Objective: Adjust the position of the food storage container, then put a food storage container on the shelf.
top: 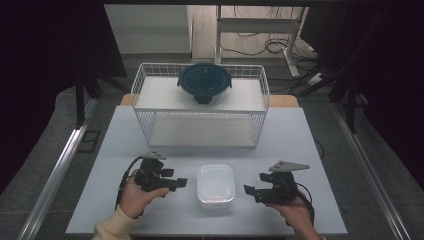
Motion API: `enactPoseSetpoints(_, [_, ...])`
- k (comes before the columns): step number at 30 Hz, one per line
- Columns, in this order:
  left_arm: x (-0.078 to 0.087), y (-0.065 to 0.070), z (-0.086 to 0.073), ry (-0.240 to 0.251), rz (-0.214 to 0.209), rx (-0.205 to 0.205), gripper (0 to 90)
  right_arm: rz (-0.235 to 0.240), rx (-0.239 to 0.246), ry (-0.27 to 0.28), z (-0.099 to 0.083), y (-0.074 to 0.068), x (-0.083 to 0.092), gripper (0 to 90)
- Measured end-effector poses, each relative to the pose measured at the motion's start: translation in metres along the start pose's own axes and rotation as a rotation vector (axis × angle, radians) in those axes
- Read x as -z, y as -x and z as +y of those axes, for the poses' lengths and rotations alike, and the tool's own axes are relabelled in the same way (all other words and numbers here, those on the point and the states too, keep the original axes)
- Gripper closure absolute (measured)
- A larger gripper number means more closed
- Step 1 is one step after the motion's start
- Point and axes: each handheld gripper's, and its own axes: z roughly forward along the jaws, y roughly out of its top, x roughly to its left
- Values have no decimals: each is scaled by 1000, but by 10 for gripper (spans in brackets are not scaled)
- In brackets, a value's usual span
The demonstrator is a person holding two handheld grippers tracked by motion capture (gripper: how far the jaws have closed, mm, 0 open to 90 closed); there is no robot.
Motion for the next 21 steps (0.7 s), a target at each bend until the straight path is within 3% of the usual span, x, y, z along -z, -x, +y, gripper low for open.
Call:
enactPoseSetpoints(10, [-1,3,-3,50,-28,39,267,44,-38,48,3,3,2,217])
enactPoseSetpoints(19, [-18,8,-2,38,-90,74,339,88,-90,19,5,2,-8,284])
enactPoseSetpoints(21, [-22,10,-1,32,-110,98,351,98,-106,14,7,1,-12,297])
